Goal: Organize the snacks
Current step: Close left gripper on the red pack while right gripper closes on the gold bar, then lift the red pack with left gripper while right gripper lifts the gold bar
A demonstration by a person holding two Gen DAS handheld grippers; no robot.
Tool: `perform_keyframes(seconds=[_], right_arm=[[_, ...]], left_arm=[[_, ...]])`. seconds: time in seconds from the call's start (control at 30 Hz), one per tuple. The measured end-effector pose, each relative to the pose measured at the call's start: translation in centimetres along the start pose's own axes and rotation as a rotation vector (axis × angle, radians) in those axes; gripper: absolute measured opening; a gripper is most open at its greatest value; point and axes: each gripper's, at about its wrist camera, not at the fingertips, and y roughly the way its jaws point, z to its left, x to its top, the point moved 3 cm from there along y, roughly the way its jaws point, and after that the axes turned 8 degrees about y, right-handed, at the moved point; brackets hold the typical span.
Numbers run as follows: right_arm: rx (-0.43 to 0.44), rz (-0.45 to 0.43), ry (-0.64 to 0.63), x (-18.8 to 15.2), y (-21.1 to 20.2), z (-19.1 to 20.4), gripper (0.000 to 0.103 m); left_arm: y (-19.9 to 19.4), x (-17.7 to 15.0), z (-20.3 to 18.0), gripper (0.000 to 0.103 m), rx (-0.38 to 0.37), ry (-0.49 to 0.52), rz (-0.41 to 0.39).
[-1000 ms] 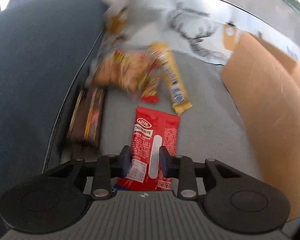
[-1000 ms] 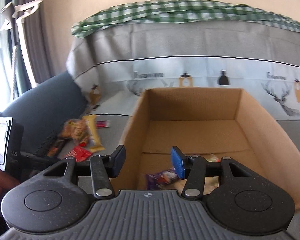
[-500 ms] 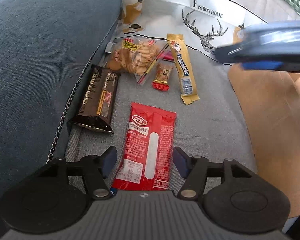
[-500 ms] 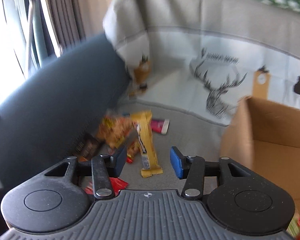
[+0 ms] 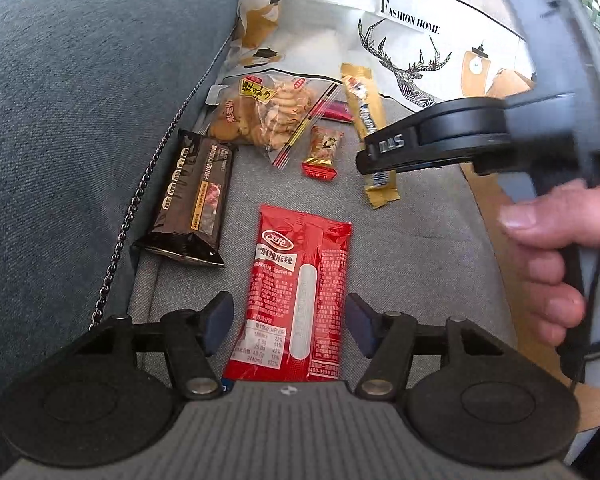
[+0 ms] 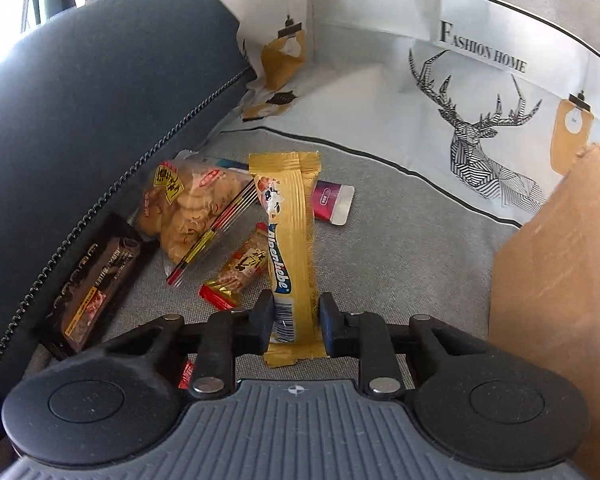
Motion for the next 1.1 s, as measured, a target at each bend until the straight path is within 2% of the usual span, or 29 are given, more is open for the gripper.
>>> perform_keyframes(seconds=[0.17, 0.37, 0.53, 0.67, 0.77, 0.8, 1.0, 1.1], right_arm=[[0.003, -0.014, 0.009, -0.7, -3.0, -0.6, 0.025], [0.014, -0.007, 0.024, -3.1, -9.1, -0.4, 0.025], [0.052, -0.005, 0.026, -6.8, -14.7, 0.5, 0.025], [0.080, 0.017, 0.030, -10.6, -17.3, 0.6, 0.025], [0.087, 0.044, 0.028, -13.4, -17.9, 0.6, 0.025], [0.095, 0.052, 0.031, -14.2, -17.9, 0.6, 0.025], [0.113, 0.061, 0.042, -17.5, -16.7, 0.9, 0.025], [0.112, 0.063, 0.036, -18.1, -15.9, 1.2, 0.025]], left_arm=[[0.0, 0.0, -0.1, 0.066, 0.010, 0.007, 0.000], [0.1, 0.0, 0.0, 0.062, 0.022, 0.008, 0.008], [-0.2, -0.1, 0.1, 0.055, 0.025, 0.005, 0.019], [-0.8, -0.3, 0.3, 0.047, 0.010, -0.010, 0.039], [-1.7, -0.9, 0.8, 0.032, -0.014, -0.054, 0.056], [-2.0, -1.1, 1.0, 0.022, -0.021, -0.067, 0.061], [-3.6, -2.6, 1.9, 0.018, -0.050, -0.121, 0.095], [-4.3, -3.0, 2.2, 0.018, -0.063, -0.137, 0.084]])
